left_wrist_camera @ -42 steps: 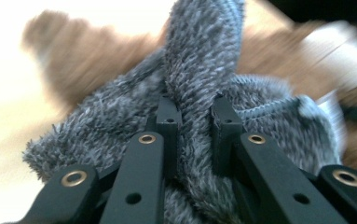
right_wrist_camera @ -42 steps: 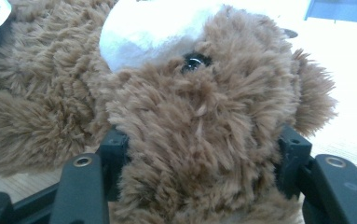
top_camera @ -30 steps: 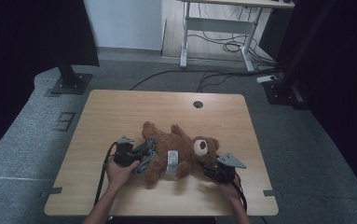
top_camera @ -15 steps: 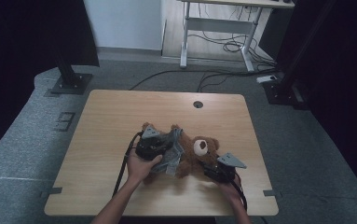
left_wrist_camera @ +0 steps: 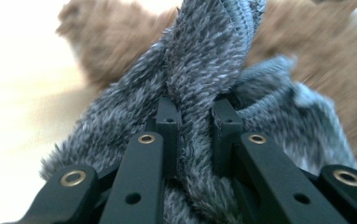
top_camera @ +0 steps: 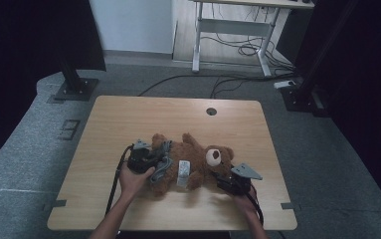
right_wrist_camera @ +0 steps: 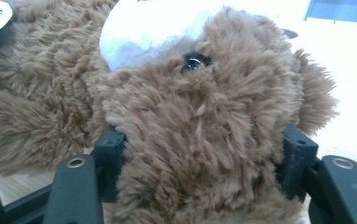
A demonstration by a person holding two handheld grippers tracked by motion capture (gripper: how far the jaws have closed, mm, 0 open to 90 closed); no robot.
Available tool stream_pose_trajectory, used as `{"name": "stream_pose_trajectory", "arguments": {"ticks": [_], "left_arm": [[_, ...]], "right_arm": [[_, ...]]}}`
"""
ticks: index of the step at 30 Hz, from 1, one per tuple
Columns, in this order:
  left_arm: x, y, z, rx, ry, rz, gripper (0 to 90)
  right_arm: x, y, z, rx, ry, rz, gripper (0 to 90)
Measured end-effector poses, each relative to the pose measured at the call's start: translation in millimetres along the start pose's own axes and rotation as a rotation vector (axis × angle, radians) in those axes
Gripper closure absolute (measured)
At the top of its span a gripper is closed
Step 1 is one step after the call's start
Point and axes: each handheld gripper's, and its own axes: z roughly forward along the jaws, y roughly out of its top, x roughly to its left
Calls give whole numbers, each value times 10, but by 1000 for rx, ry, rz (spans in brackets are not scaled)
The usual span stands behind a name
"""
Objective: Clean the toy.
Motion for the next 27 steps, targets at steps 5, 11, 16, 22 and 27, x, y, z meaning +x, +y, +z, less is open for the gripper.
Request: {"name": "stream_pose_trajectory", "arguments": {"ticks": [5,11,16,22,27], "left_arm": [[54,-104,51,42,26,6,767],[155,-155,-14,52,39,-1,760],[157,-164,-178,-6,63,13,759],[196,-161,-330,-59,52,4,761],[253,-199,-446,-85,49,-5,762]], "right_arm": [[8,-11,-6,-8,-6,-2,331],[2,5,-7,2,-10,13,274],[-17,51,-42,1,-4,58,198],[-56,94,-165,-60,-5,98,167],[-183,108,-313,-91,-10,137,166]]}}
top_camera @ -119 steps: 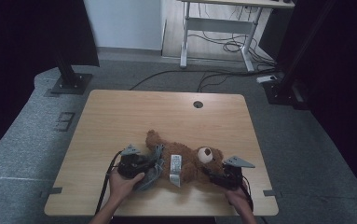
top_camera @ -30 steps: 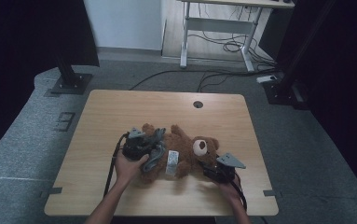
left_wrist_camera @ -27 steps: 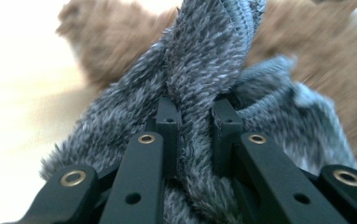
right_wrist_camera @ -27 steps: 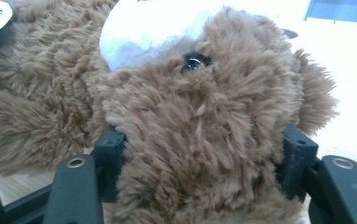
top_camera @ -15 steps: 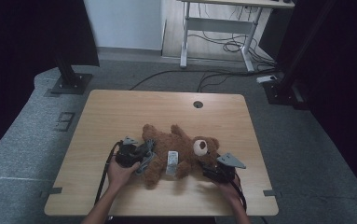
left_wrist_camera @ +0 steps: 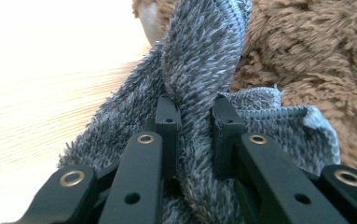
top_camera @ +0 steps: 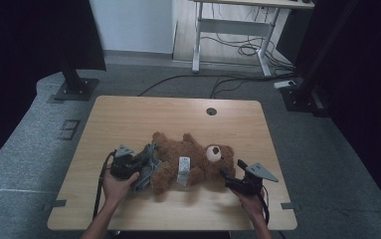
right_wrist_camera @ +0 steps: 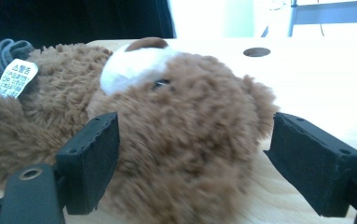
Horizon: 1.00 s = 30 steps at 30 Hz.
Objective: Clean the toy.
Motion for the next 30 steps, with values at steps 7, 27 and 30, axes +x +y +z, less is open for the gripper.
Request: {"name": "stream_pose_trajectory", "arguments": {"ticks": [7,27,30], "left_arm": [[105,-68,-205,-26,7,-14,761],[666,-601,-595,104,161,-46,654],[658,-614,-552,125,166,-42,489]], "right_arm": [[-143,-47,-128,6,13,4,165],[-233,-159,-177,78,-43,-8,168],[-230,-160,-174,79,-43,-8,168]]}}
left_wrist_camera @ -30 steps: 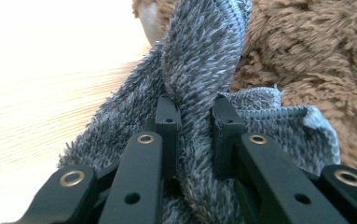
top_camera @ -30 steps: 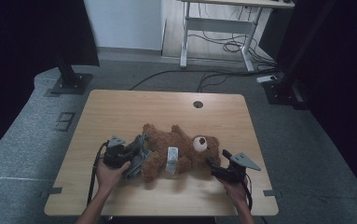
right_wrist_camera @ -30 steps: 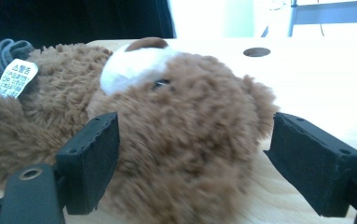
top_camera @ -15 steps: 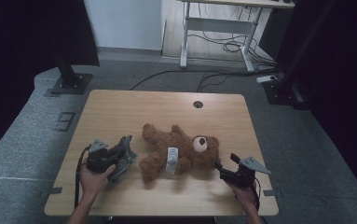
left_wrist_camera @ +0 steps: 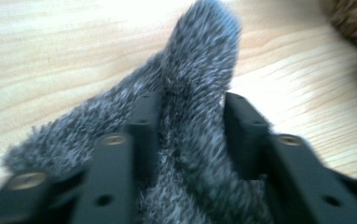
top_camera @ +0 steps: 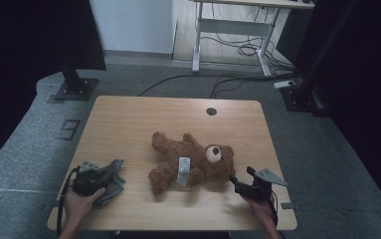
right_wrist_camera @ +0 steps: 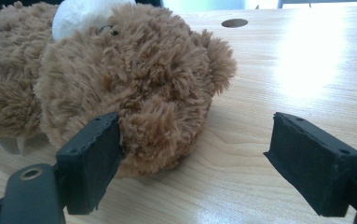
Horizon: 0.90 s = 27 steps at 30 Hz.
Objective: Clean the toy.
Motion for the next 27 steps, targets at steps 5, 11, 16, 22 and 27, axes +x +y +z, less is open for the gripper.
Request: {"name": "stream_pose_trajectory", "arguments": {"ticks": [5,11,16,22,27], "left_arm": [[-73,93,-108,-84,-27,11,298],[-215,241,-234,-146,-48,61,236],[-330,223,-262,-157,-99,82,241],[-444,107,-254,-175,-142,93,245],[-508,19,-276,-176,-165,96,251]], "right_arm": [[2,2,-12,-10,-4,-3,172],[18,8,-15,-10,9,-5,173],[34,3,-28,-6,26,-11,174],[49,-43,-55,3,44,-16,182],[72,-119,-137,7,45,-14,183]]}}
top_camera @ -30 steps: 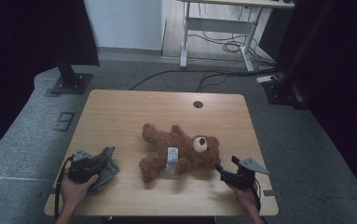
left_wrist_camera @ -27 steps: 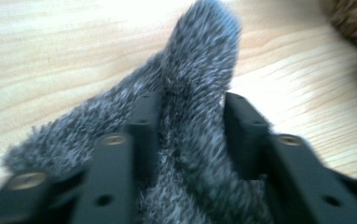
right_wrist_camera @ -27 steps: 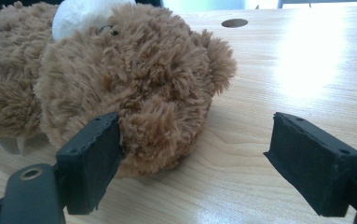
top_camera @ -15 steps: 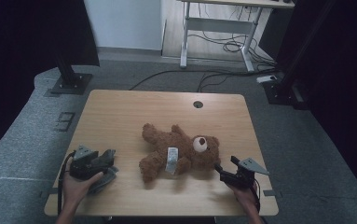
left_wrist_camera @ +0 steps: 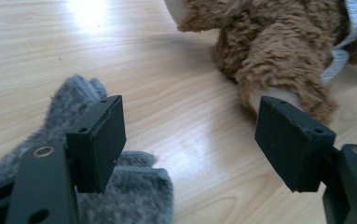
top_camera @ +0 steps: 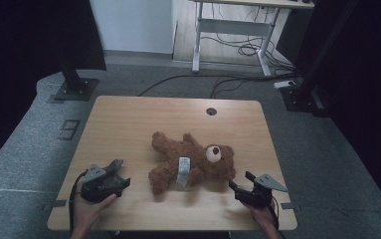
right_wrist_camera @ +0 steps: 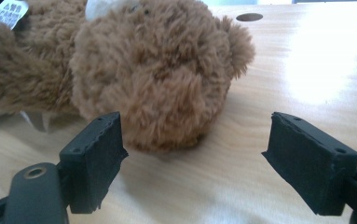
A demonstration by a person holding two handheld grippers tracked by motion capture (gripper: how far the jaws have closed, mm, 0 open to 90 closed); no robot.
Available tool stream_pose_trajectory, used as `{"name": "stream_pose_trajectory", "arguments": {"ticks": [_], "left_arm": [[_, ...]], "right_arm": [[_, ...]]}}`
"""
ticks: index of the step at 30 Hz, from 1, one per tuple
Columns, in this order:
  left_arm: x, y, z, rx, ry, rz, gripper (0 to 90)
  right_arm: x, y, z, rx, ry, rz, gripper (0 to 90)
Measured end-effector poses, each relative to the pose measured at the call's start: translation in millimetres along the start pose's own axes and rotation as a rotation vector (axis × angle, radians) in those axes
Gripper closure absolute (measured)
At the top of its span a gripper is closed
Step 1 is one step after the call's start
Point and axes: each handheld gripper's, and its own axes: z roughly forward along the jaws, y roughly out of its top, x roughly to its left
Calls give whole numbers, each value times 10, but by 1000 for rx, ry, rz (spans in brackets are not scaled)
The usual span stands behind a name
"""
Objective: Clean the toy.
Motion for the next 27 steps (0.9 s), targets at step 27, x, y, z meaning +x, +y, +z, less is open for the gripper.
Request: {"name": "stream_pose_trajectory", "arguments": {"ticks": [27], "left_arm": [[-159,-229,-138,51,-29,17,262]], "right_arm": [[132,-184,-166,55,20,-23,191]]}}
